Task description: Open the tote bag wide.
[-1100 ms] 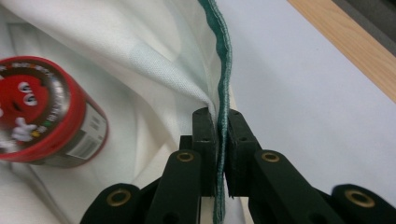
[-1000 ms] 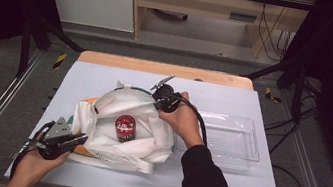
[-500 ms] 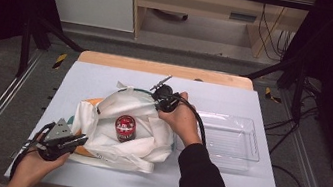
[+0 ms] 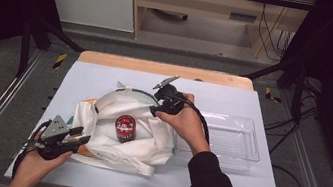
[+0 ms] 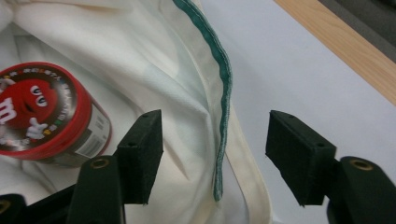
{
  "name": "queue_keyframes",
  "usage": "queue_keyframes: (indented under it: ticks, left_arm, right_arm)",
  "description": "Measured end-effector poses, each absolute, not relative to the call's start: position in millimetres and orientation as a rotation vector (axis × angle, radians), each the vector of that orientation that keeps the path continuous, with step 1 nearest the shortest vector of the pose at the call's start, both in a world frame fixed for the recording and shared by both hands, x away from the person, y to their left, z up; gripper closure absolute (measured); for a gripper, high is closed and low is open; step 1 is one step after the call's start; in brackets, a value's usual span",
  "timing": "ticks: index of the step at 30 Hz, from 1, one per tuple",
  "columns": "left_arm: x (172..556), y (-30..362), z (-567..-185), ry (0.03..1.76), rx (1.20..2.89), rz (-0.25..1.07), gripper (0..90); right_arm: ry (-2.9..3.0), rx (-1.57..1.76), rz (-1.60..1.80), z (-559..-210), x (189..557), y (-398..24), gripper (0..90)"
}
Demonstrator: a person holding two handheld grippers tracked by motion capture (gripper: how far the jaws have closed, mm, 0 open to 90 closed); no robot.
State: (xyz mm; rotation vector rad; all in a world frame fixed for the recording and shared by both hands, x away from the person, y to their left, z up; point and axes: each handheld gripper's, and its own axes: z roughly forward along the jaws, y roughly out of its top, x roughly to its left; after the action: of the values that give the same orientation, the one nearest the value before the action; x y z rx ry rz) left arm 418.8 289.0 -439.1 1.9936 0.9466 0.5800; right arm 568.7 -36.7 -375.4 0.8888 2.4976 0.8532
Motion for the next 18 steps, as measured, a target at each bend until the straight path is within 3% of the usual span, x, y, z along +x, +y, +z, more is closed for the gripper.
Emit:
queue_keyframes:
  ticks: [10,18]
  left_arm:
    - [422,285,-439,0.985,1.959,0.609,16.8]
    - [424,289,-441,1.023,1.904,0.584,10.4]
  right_arm:
    - [2.48,0.843,0.933,-362,542,-41,23.9]
    - [2.466,0.858,0.949,-365,533,-46,18.3]
